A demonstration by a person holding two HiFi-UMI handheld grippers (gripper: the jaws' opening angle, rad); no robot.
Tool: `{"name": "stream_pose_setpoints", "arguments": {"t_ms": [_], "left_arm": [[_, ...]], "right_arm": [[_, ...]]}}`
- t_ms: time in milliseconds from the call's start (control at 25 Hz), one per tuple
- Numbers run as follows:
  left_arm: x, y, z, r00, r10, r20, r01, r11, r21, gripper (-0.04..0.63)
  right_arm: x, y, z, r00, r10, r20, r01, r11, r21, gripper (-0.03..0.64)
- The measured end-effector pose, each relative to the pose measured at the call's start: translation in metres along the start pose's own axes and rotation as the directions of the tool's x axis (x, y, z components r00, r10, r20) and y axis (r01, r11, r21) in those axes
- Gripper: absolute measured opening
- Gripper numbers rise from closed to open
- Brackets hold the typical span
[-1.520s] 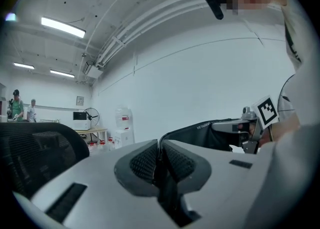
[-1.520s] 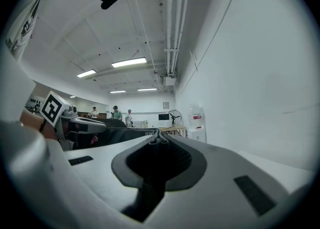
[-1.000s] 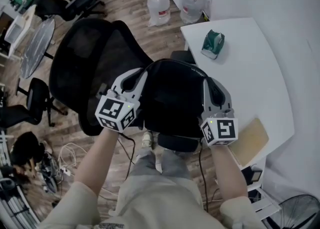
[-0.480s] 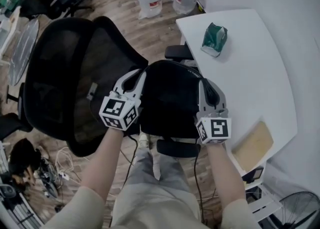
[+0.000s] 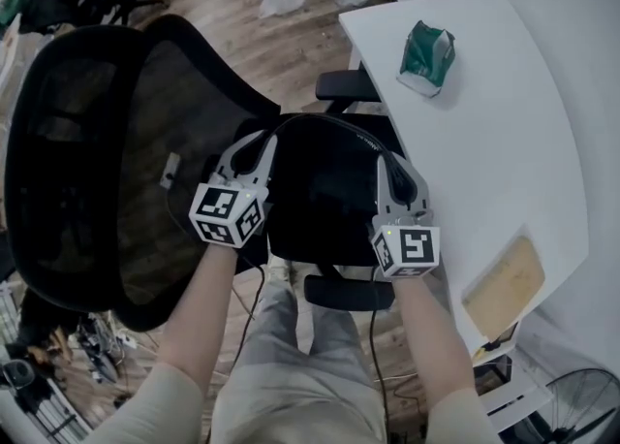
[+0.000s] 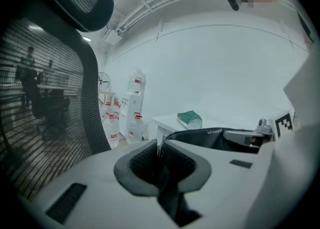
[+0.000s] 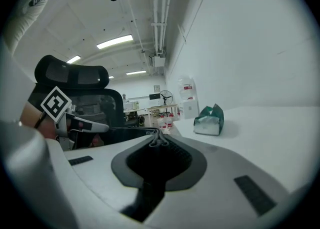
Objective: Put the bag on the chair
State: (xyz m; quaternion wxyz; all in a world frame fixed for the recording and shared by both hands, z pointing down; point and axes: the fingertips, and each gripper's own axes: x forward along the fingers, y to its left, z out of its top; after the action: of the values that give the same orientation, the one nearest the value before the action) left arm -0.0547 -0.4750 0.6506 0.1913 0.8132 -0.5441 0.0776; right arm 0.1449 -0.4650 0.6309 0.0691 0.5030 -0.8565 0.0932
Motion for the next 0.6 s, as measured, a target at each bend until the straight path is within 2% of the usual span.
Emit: {"name": "stream_pose_setpoints", "arguments": {"t_ms": [240,600], "left_arm": [[0.026,-0.002,-0.052,0.995,0.007,-0.096,0.004,0.994,0.111,0.049],[0.054,-0.008,-0.129,0.977,-0.032,-0.211,0.039,0.999,0.031,0.049]], "right_arm": [[0.002,-0.012,-0.055,0.997,-0.055,-0.047,0.053,0.998,-0.042,0.046],[-0.001,-0.037,-0.134,0.973,-0.142,-0.183,0.144,0.990,-0.005,0.049]]}}
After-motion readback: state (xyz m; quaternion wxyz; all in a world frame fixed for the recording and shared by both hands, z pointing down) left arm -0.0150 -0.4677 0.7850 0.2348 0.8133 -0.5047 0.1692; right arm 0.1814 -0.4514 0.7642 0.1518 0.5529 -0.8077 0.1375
